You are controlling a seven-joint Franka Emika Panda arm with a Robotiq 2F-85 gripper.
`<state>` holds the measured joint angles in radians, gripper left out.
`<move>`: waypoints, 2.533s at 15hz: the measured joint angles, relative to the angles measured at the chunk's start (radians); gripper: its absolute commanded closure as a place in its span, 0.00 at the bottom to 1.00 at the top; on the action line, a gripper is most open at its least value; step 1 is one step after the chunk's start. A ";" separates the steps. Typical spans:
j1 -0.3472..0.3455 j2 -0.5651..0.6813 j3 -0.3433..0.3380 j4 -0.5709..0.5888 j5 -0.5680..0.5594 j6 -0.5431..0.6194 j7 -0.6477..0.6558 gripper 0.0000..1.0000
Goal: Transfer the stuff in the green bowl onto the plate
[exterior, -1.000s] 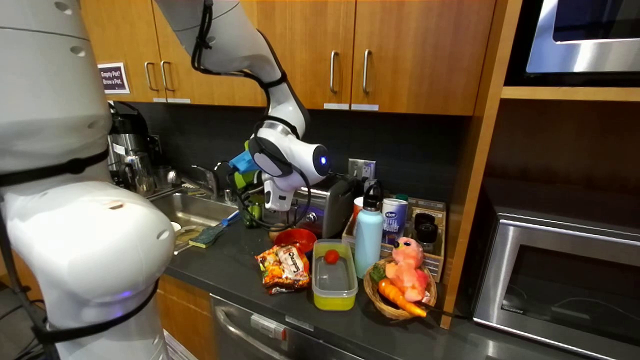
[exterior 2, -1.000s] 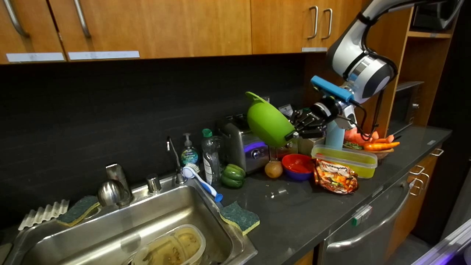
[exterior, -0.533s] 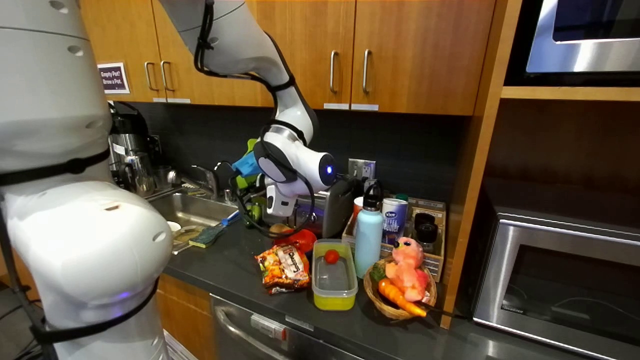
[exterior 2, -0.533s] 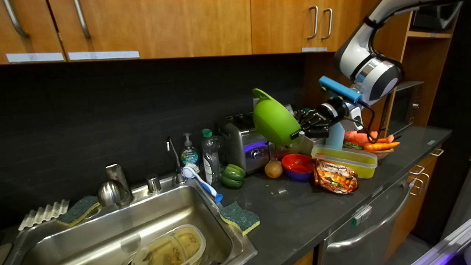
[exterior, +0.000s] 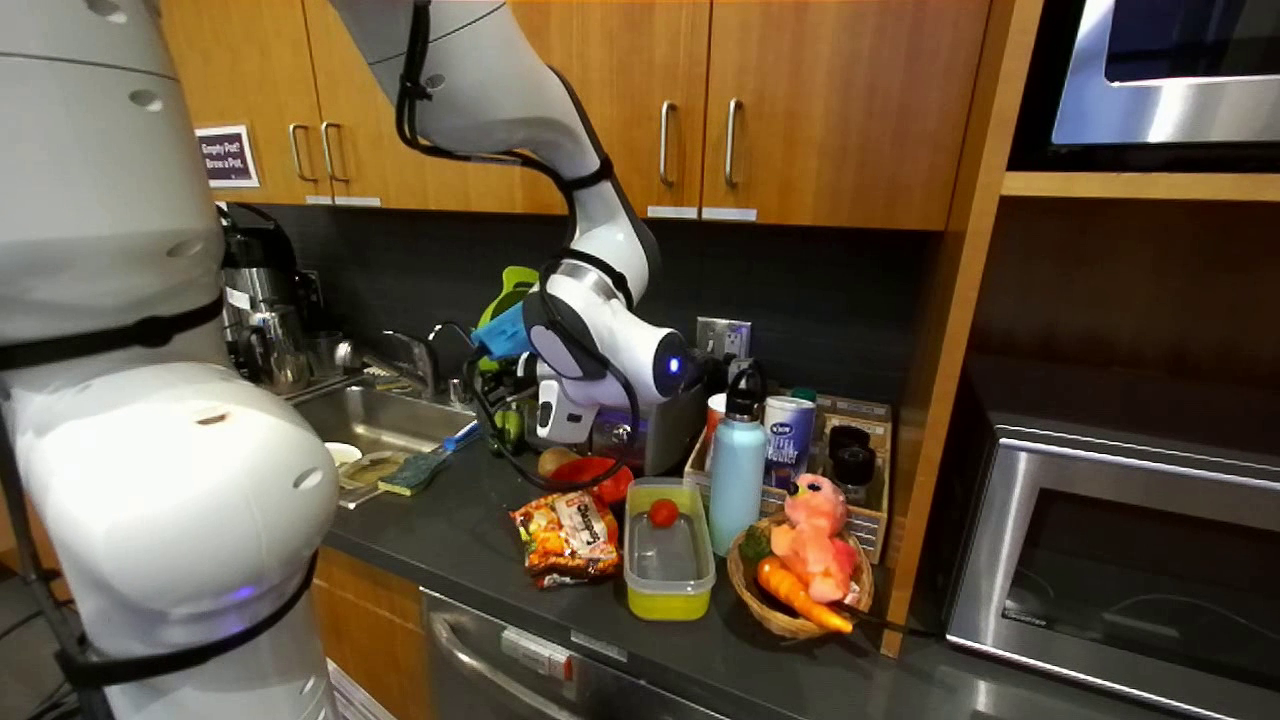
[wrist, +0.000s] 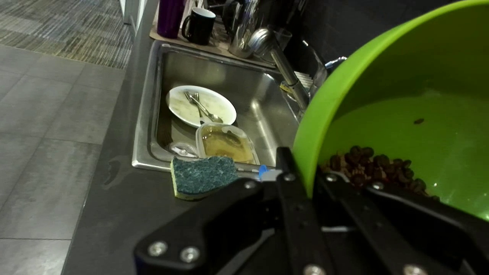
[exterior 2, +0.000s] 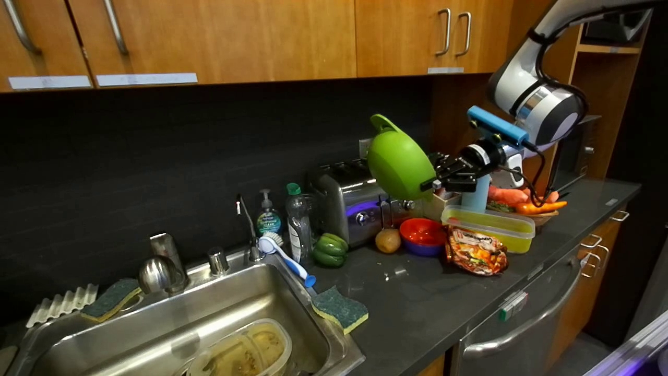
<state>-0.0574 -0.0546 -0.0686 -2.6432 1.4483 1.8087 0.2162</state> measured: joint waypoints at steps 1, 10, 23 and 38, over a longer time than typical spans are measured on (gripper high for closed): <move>-0.003 0.001 -0.005 0.000 0.000 -0.021 -0.006 0.98; -0.010 0.009 -0.015 0.002 0.000 -0.061 -0.010 0.98; -0.028 0.074 -0.042 0.038 0.000 -0.196 -0.011 0.98; -0.029 0.113 -0.059 0.063 0.000 -0.254 -0.011 0.98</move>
<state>-0.0861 0.0585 -0.1275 -2.5803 1.4479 1.5544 0.2052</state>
